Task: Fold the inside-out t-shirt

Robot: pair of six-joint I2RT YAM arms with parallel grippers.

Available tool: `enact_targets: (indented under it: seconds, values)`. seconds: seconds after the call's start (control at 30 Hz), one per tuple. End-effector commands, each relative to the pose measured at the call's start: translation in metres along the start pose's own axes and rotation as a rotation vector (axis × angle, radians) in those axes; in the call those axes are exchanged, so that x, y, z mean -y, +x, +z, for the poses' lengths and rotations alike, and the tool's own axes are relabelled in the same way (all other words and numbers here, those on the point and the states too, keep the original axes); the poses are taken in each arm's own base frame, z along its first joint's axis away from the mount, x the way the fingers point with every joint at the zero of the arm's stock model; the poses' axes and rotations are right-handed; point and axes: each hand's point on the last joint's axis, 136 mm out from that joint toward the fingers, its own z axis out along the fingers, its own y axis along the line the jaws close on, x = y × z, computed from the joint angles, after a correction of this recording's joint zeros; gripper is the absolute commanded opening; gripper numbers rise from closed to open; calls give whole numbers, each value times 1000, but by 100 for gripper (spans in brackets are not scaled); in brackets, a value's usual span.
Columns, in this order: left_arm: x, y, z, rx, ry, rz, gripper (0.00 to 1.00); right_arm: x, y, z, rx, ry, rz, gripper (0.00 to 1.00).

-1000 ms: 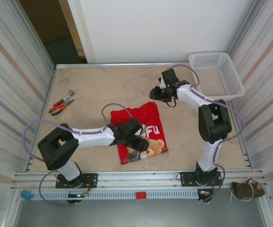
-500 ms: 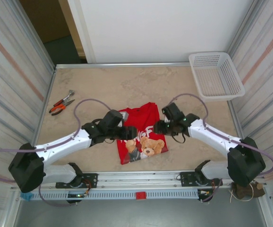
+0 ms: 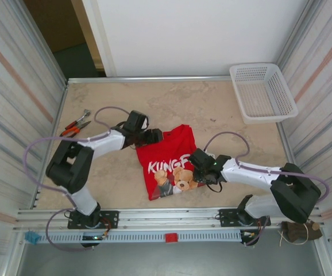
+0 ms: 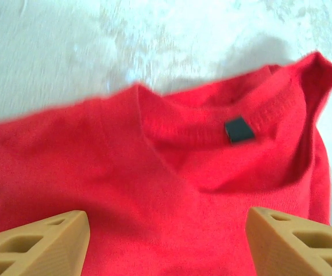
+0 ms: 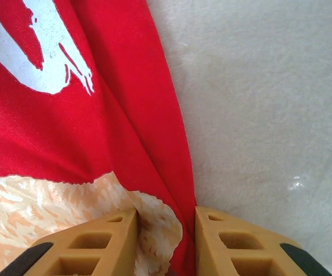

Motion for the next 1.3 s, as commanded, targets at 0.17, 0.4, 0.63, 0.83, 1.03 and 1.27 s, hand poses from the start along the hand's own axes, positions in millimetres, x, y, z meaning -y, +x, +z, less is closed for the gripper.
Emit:
enact_targets:
  seconds: [0.17,0.4,0.63,0.83,1.03,1.27]
  values:
    - [-12,-34,42,-51,2,56,72,46,22,-7,40,77,254,28]
    - [10,-83,33,-8,38,116,72,8,-45,-53,148,-106,146,33]
    - [50,-78,0,26,109,136,72,-17,-114,-48,108,-293,42,34]
    - [46,-56,15,-5,105,117,72,-36,-119,-17,6,-322,-9,29]
    - [35,-46,33,-37,85,98,72,-30,-105,0,-22,-308,15,28]
    - [24,-39,46,-57,63,83,72,-27,-94,14,-65,-291,10,28]
